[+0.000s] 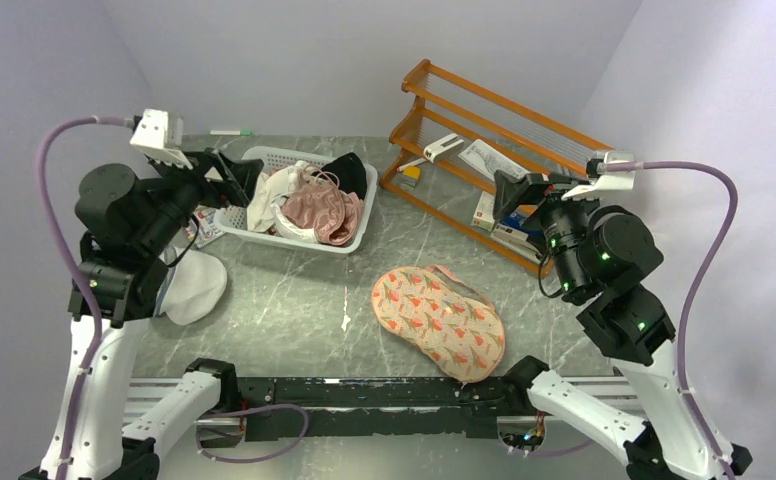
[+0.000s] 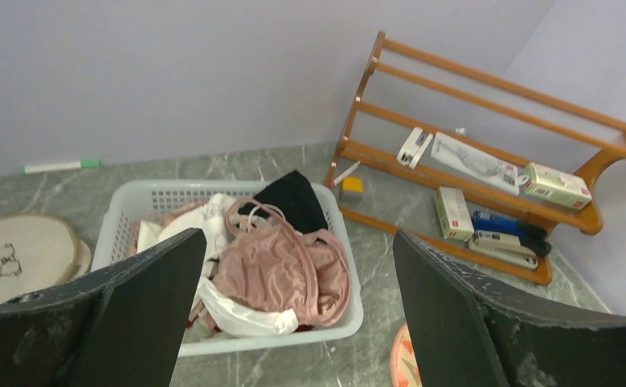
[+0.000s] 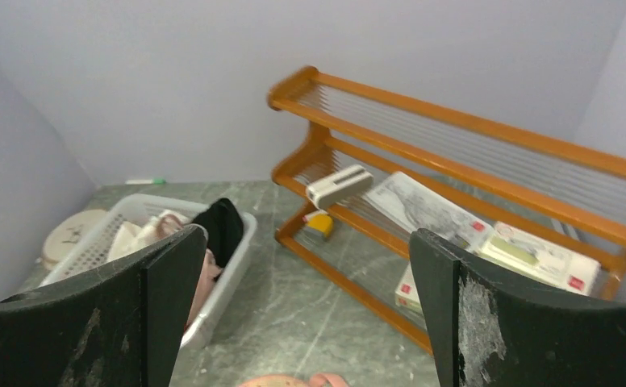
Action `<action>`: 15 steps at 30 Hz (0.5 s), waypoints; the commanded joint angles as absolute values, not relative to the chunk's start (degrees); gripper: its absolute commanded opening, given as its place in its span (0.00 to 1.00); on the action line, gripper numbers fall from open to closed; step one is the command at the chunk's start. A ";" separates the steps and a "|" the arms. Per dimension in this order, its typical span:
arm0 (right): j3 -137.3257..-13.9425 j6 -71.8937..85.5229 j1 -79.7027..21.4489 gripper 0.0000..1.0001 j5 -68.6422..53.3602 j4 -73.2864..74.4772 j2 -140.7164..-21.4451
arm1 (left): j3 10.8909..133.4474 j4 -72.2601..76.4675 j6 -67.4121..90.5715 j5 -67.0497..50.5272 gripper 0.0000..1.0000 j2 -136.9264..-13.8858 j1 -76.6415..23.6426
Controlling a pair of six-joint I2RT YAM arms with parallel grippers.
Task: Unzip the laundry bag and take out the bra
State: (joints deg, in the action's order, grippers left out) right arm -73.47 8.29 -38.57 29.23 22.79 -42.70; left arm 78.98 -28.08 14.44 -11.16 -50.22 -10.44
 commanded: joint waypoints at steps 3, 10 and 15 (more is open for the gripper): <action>-70.46 14.63 -30.86 1.00 26.12 29.90 -40.14 | 67.40 -16.18 15.54 -11.10 0.97 -46.19 -10.32; -66.11 17.87 -24.11 1.00 19.08 33.65 -35.78 | 56.46 -7.78 16.49 -12.33 0.97 -44.67 -10.29; -63.31 19.12 -21.17 1.00 15.10 35.87 -31.44 | 53.26 -4.64 17.04 -14.73 0.97 -47.12 -10.32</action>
